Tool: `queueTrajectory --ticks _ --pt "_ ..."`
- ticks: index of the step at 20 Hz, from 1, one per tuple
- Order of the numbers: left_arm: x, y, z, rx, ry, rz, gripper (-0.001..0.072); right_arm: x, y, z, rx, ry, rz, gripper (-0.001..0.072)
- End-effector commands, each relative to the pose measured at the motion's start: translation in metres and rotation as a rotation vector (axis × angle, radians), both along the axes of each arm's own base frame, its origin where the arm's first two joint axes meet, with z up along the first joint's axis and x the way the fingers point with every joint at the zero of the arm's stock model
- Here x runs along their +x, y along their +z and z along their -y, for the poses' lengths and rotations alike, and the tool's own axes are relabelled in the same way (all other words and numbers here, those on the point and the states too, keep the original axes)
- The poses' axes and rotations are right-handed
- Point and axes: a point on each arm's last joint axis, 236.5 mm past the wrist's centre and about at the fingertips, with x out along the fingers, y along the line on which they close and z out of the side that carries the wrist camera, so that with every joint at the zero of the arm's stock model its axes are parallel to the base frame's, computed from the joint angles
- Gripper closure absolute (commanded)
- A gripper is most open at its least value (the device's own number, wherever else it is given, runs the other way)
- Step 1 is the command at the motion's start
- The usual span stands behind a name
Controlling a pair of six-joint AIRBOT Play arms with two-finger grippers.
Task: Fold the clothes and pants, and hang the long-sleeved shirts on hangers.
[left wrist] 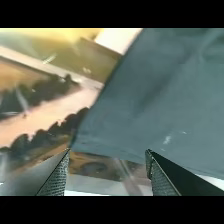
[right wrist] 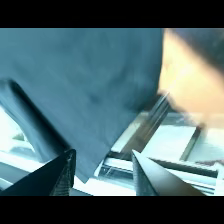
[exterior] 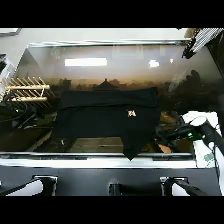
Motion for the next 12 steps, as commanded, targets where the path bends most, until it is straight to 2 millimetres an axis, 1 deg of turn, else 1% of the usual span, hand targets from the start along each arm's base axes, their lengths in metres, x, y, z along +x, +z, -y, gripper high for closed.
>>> queueTrajectory --ticks 1,4,6,8,9,10,11,12 --pt "-0.002 0.0 0.012 -0.049 0.033 0.029 0.0154 -0.029 -0.021 -0.025 -0.001 0.036 -0.034 0.0293" --pt "-0.001 0.0 0.011 -0.048 0.034 0.032 0.0154 -0.027 -0.026 -0.032 -0.025 0.04 -0.022 0.0293" --pt "0.0 0.0 0.011 -0.045 0.036 0.036 0.0154 -0.019 -0.028 -0.037 -0.042 0.022 0.002 0.0295" --pt "0.002 0.0 0.009 -0.041 0.041 0.044 0.0154 -0.01 -0.028 -0.048 -0.042 0.01 0.04 0.0298" --pt "0.003 -0.001 0.009 -0.039 0.044 0.048 0.0154 -0.008 -0.029 -0.051 -0.05 0.009 0.049 0.0346" --pt "0.003 -0.004 0.009 -0.038 0.048 0.049 0.0155 -0.007 -0.03 -0.054 -0.055 0.013 0.058 0.0476" --pt "0.001 -0.008 0.01 -0.043 0.054 0.043 0.0155 -0.006 -0.03 -0.057 -0.055 0.016 0.063 0.0623" --pt "-0.002 -0.014 0.012 -0.053 0.06 0.034 0.0154 -0.007 -0.029 -0.057 -0.053 0.018 0.062 0.068"
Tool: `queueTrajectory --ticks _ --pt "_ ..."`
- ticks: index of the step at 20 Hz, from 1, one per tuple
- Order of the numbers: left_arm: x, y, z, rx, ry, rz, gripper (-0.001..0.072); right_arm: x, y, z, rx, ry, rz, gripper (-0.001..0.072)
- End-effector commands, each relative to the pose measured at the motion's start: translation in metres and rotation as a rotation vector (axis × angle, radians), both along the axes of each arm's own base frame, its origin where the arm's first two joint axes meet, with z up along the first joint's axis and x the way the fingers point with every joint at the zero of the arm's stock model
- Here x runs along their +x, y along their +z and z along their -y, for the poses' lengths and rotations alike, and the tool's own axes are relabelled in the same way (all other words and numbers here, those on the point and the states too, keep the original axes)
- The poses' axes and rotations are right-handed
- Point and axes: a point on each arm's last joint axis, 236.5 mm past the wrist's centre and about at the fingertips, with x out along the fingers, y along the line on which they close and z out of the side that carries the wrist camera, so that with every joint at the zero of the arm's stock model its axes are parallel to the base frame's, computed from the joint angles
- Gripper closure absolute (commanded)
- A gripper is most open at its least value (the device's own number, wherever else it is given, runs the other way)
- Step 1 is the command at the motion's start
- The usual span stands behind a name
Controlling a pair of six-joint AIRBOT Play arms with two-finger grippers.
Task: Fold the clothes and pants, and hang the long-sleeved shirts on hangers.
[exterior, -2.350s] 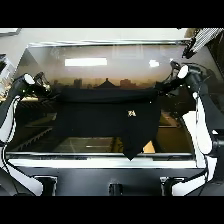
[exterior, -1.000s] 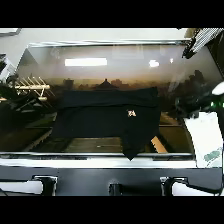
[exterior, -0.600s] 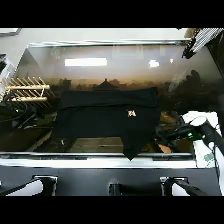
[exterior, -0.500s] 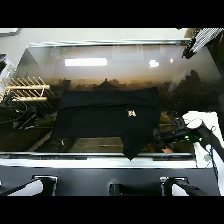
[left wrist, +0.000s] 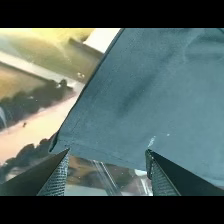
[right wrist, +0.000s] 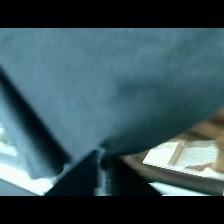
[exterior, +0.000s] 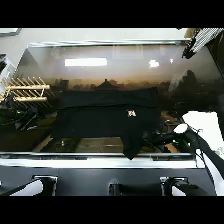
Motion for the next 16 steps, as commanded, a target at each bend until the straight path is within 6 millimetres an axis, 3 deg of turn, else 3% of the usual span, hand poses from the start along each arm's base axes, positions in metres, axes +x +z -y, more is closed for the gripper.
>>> queueTrajectory --ticks 1,5,8,16 --pt "-0.007 -0.016 0.006 -0.023 0.01 -0.014 0.0155 0.006 0.002 -0.007 -0.003 -0.013 0.029 0.068" --pt "-0.04 -0.055 0.026 -0.085 0.013 -0.093 0.0155 0.011 0.027 -0.005 -0.007 -0.032 0.1 0.068" --pt "-0.056 -0.073 0.031 -0.092 0.024 -0.13 0.0155 0.009 0.049 -0.002 -0.017 -0.041 0.146 0.068" --pt "-0.056 -0.08 0.015 -0.087 0.058 -0.118 0.0155 0.0 0.075 0.003 -0.035 -0.057 0.195 0.068"
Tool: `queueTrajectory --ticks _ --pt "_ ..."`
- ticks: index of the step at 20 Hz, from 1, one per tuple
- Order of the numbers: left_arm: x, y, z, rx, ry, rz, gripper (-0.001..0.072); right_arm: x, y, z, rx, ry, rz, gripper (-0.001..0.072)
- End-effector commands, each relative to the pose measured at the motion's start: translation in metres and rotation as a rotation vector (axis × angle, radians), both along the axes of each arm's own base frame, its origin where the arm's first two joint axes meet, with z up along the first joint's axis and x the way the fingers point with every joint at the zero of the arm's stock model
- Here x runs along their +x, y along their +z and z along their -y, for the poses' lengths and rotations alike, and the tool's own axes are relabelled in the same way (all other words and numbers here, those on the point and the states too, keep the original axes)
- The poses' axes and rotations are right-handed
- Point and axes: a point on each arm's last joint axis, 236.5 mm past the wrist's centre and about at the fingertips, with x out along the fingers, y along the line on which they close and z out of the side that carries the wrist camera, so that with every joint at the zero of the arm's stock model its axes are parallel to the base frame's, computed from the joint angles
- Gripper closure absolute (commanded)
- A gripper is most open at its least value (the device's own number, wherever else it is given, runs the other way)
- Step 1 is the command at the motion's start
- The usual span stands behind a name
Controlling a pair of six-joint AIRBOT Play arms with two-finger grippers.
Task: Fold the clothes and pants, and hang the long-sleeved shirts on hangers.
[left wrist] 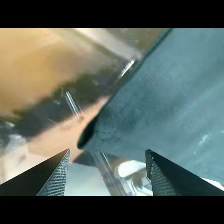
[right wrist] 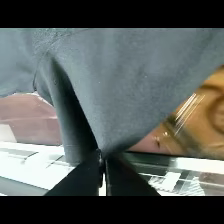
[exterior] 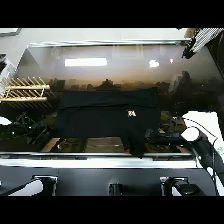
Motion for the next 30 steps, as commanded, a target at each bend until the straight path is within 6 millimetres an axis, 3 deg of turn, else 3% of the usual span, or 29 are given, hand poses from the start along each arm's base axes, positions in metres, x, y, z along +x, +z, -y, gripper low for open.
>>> queueTrajectory --ticks 1,7,8,9,10,14,18,20,23,27,30 --pt "-0.002 -0.007 -0.002 -0.005 -0.012 -0.004 0.0155 -0.003 0.01 0.001 0.001 -0.012 0.016 0.068" --pt "0.013 -0.016 0.013 -0.095 0.013 0.024 0.0179 -0.006 0.026 0.0 0.008 -0.01 0.064 0.068" --pt "0.013 -0.016 0.013 -0.097 0.013 0.021 0.0313 -0.006 0.03 0.0 0.009 -0.023 0.072 0.068" --pt "0.012 -0.015 0.013 -0.1 0.012 0.02 0.0568 -0.007 0.032 0.001 0.006 -0.03 0.077 0.068" --pt "0.011 -0.013 0.014 -0.106 0.008 0.018 0.0689 -0.008 0.035 0.003 -0.003 -0.026 0.084 0.068" --pt "0.002 0.013 0.012 -0.115 -0.015 0.02 0.0691 -0.027 0.046 0.012 -0.055 0.014 0.062 0.068" --pt "-0.028 0.05 -0.011 0.05 -0.018 0.009 0.0691 -0.075 0.062 0.011 -0.053 0.063 0.0 0.068" --pt "-0.026 0.069 -0.01 0.086 -0.015 0.074 0.0691 -0.077 0.074 0.012 -0.053 0.047 0.066 0.0681" --pt "0.007 0.084 -0.007 0.121 -0.007 0.179 0.0692 -0.037 0.071 0.026 -0.113 -0.02 0.178 0.0681" --pt "0.077 0.096 -0.008 0.169 -0.011 0.287 0.0691 0.03 0.048 0.04 -0.181 -0.063 0.167 0.0681" --pt "0.126 0.093 -0.01 0.178 -0.032 0.316 0.0691 0.079 0.041 0.046 -0.22 -0.047 0.148 0.0681"
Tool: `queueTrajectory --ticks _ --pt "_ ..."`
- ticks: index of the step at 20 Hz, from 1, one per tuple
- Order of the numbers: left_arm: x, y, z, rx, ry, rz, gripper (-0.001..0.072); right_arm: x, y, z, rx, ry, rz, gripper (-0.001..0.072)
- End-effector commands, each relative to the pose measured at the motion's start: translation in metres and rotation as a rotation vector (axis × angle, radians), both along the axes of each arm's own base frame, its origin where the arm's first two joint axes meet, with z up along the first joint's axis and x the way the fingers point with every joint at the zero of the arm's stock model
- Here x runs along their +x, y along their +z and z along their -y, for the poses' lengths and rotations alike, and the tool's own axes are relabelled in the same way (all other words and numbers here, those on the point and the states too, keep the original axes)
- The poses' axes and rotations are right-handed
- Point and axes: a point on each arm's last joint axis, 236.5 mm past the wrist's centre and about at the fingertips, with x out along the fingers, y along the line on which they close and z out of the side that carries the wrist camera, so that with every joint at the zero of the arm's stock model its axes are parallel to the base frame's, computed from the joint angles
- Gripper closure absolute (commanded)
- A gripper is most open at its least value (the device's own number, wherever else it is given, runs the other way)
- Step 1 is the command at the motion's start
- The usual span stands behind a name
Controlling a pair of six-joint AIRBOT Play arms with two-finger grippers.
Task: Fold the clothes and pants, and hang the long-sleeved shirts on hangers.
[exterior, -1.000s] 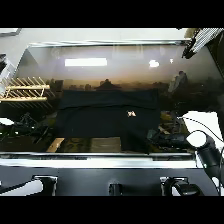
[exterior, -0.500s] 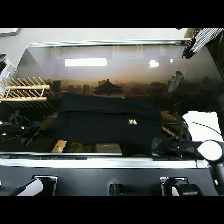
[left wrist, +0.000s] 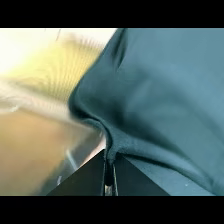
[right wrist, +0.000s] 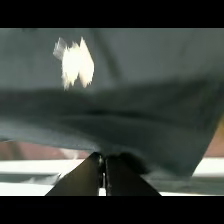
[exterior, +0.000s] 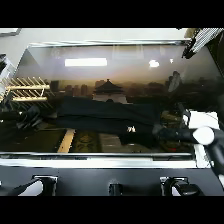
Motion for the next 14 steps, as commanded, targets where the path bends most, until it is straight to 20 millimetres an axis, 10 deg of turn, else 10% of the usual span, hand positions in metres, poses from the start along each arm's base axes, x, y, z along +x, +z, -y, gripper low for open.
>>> queueTrajectory --ticks 1,7,14 --pt "0.06 -0.004 -0.001 0.021 -0.014 0.047 0.0691 0.063 -0.012 0.013 -0.073 -0.002 0.008 0.0681" --pt "0.126 -0.041 0.023 0.008 -0.107 0.01 0.0692 0.132 -0.021 0.02 -0.121 0.002 0.01 0.0681" --pt "0.155 -0.079 0.043 0.022 -0.151 -0.051 0.0685 0.148 -0.069 0.023 -0.143 0.013 -0.079 0.0655"
